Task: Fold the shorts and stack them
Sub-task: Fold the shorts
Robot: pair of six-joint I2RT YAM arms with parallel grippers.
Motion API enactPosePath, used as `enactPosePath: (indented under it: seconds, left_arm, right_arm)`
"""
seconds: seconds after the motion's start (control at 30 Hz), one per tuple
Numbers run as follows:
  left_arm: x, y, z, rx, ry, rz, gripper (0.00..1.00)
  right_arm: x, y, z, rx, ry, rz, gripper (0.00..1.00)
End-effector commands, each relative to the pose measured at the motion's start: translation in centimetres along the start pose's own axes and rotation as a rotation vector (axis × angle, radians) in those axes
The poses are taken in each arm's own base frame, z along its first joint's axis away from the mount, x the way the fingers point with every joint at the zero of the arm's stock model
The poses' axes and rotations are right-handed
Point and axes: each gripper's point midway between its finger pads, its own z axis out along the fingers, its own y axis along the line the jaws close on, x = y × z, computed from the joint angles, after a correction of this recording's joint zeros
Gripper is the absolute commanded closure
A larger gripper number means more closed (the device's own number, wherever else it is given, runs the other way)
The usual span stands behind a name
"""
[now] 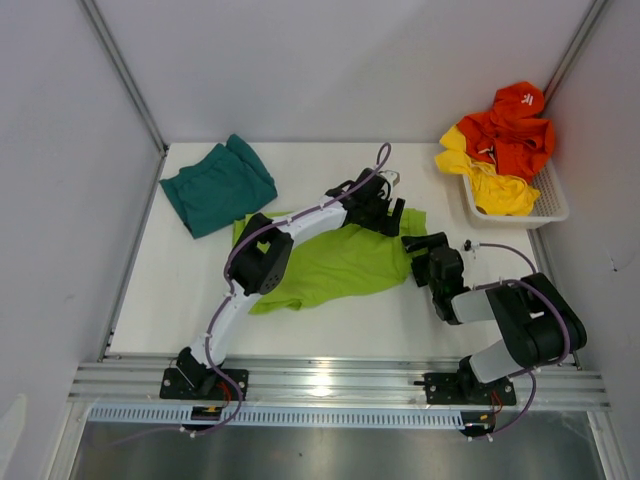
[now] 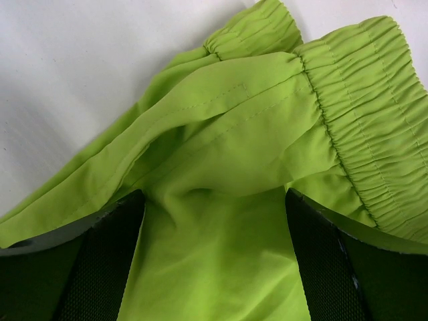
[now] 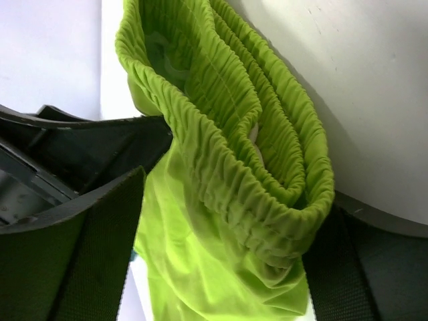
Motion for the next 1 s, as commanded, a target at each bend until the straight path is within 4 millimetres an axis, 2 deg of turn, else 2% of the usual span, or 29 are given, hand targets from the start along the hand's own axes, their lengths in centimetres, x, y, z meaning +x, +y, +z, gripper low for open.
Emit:
enactPosePath:
  seconds: [0.0, 0.03, 0.1, 0.17, 0.2, 0.27, 0.3, 0.4, 0.47, 0.57, 0.6, 0.63, 0.7, 0.73, 0.8, 0.87, 0.9, 0.93, 0.97]
  left_arm:
    - [4.1, 1.1, 0.8, -0.045, 0.118, 0.013, 0.11]
    - [4.7, 1.3, 0.8, -0.052, 0.128, 0.016, 0.11]
    - [4.4, 1.3, 0.3, -0.052, 0.117, 0.029, 0.11]
    - [4.4, 1.4, 0.2, -0.054, 0.117, 0.04, 0.11]
    - [4.5, 1.5, 0.1, -0.058, 0.119, 0.043, 0.11]
    - [4.7, 1.6, 0.1, -0.061, 0.121, 0.045, 0.11]
    - [4.9, 1.6, 0.1, -0.056, 0.126, 0.045, 0.11]
    - [4.8, 1.5, -0.3, -0.05, 0.116, 0.051, 0.11]
    - [4.6, 1.5, -0.8, -0.044, 0.108, 0.051, 0.11]
    - [3.7, 1.1, -1.8, -0.029, 0.08, 0.047, 0.11]
    - [3.6, 1.2, -2.1, -0.03, 0.077, 0.047, 0.11]
    - [3.4, 1.2, -2.4, -0.032, 0.076, 0.046, 0.11]
    - [2.2, 1.1, -3.6, -0.03, 0.049, 0.043, 0.11]
    - [2.0, 1.0, -4.1, -0.028, 0.047, 0.035, 0.11]
    - [0.2, 0.9, -6.5, -0.016, 0.002, 0.012, 0.11]
    - [-1.2, 0.6, -8.6, 0.014, -0.046, -0.026, 0.11]
    - [-2.8, 0.8, -11.3, 0.023, -0.099, -0.043, 0.11]
    - [-3.8, 0.8, -12.9, 0.035, -0.133, -0.065, 0.1]
    - [-3.6, 1.4, -14.0, 0.026, -0.145, -0.081, 0.1]
  right_arm:
    - [0.4, -3.6, -0.4, 0.117, 0.002, 0.01, 0.1]
    - [0.2, -3.7, -0.4, 0.131, -0.011, 0.007, 0.09]
    - [0.2, -3.5, -0.2, 0.144, -0.006, -0.017, 0.06]
    - [0.3, -3.6, 0.0, 0.154, -0.005, -0.022, 0.1]
    - [0.2, -3.5, 0.0, 0.153, -0.007, -0.013, 0.19]
    - [0.2, -3.5, 0.1, 0.161, -0.009, -0.006, 0.29]
    - [0.1, -3.5, 0.1, 0.161, -0.014, -0.002, 0.39]
    - [-0.5, -3.3, -0.1, 0.145, -0.044, -0.003, 0.53]
    - [-1.3, -2.1, -0.2, 0.104, -0.085, -0.041, 0.62]
    - [-2.2, -1.4, -0.4, 0.11, -0.118, -0.134, 0.63]
    - [-2.8, -0.4, -0.6, 0.085, -0.139, -0.153, 0.76]
    - [-3.2, 0.2, -0.7, 0.073, -0.149, -0.177, 1.0]
    - [-4.0, 0.4, -1.0, 0.111, -0.165, -0.29, 1.0]
    - [-4.3, 2.0, -0.8, 0.096, -0.175, -0.332, 1.0]
    - [-4.6, 2.2, -1.0, 0.139, -0.182, -0.457, 1.0]
    - [-4.6, 3.9, -1.3, 0.104, -0.188, -0.491, 1.0]
    - [-4.7, 3.9, -1.5, 0.113, -0.193, -0.531, 1.0]
    - [-5.1, 5.1, -1.7, 0.105, -0.208, -0.542, 1.0]
    - [-5.0, 5.5, -1.9, 0.11, -0.215, -0.559, 1.0]
